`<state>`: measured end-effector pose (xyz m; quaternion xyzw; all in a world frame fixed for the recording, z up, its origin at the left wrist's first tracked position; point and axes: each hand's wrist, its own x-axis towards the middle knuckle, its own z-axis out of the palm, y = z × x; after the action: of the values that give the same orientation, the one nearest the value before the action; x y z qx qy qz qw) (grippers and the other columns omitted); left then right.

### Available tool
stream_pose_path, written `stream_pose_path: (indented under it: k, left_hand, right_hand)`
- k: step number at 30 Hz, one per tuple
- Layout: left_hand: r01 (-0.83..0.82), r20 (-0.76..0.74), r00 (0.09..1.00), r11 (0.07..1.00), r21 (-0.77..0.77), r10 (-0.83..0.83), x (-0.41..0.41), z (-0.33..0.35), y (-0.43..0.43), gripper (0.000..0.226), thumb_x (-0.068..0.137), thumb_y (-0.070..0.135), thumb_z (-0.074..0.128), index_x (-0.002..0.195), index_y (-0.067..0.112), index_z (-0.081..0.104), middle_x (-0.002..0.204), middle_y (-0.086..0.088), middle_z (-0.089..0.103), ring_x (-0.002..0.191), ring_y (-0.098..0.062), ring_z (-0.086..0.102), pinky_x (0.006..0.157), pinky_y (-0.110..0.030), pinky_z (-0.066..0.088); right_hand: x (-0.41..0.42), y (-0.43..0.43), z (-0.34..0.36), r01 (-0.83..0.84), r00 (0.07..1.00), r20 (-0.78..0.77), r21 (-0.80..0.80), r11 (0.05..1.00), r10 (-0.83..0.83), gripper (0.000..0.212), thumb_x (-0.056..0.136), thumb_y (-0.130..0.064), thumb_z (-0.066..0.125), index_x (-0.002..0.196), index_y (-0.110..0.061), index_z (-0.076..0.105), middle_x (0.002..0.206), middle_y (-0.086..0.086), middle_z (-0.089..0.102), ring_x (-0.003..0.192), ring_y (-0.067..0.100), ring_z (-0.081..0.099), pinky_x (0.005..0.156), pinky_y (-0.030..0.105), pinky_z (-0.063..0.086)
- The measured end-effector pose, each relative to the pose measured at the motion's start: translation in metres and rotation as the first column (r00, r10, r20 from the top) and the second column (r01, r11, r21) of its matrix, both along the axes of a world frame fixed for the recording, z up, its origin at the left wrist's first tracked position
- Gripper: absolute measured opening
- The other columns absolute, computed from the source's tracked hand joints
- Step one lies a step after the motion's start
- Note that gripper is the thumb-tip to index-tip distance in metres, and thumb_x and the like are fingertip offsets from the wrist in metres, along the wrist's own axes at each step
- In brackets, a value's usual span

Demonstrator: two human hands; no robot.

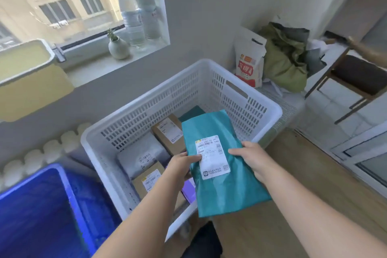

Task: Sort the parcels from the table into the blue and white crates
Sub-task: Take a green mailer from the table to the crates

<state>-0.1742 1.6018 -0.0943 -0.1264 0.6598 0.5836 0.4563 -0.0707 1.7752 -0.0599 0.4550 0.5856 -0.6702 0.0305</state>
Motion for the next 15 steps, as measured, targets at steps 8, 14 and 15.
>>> stream_pose_path:
  k: [8,14,15]
  left_hand:
    - [-0.032,0.034,0.999,0.991,-0.127,0.037,-0.083,-0.032,0.066,0.02,0.091,0.01,0.07,0.11,0.005,0.067,0.093,-0.008,0.074,0.077,-0.022,0.07,0.071,-0.031,0.059]
    - [0.009,0.019,1.0,0.962,-0.274,-0.004,-0.123,-0.061,0.109,0.024,0.097,0.02,0.061,0.118,0.008,0.06,0.109,-0.01,0.07,0.093,-0.029,0.071,0.078,-0.038,0.061]
    - [0.02,0.005,1.0,0.953,-0.302,-0.019,-0.127,-0.065,0.113,0.023,0.098,0.021,0.058,0.117,0.008,0.059,0.108,-0.009,0.069,0.092,-0.028,0.069,0.078,-0.037,0.06]
  right_hand:
    - [-0.108,0.069,-0.029,-0.088,0.991,0.099,0.032,0.996,0.085,0.016,0.086,0.006,0.061,0.093,-0.007,0.068,0.095,0.016,0.074,0.089,0.036,0.071,0.084,0.051,0.058]
    - [-0.176,0.116,-0.058,-0.189,0.965,0.188,0.012,0.982,0.183,0.02,0.088,0.009,0.057,0.104,0.0,0.065,0.099,0.019,0.072,0.085,0.034,0.069,0.077,0.042,0.058]
    - [-0.186,0.122,-0.065,-0.206,0.959,0.202,0.005,0.979,0.2,0.02,0.088,0.009,0.057,0.105,0.001,0.065,0.099,0.02,0.071,0.086,0.034,0.069,0.078,0.044,0.058]
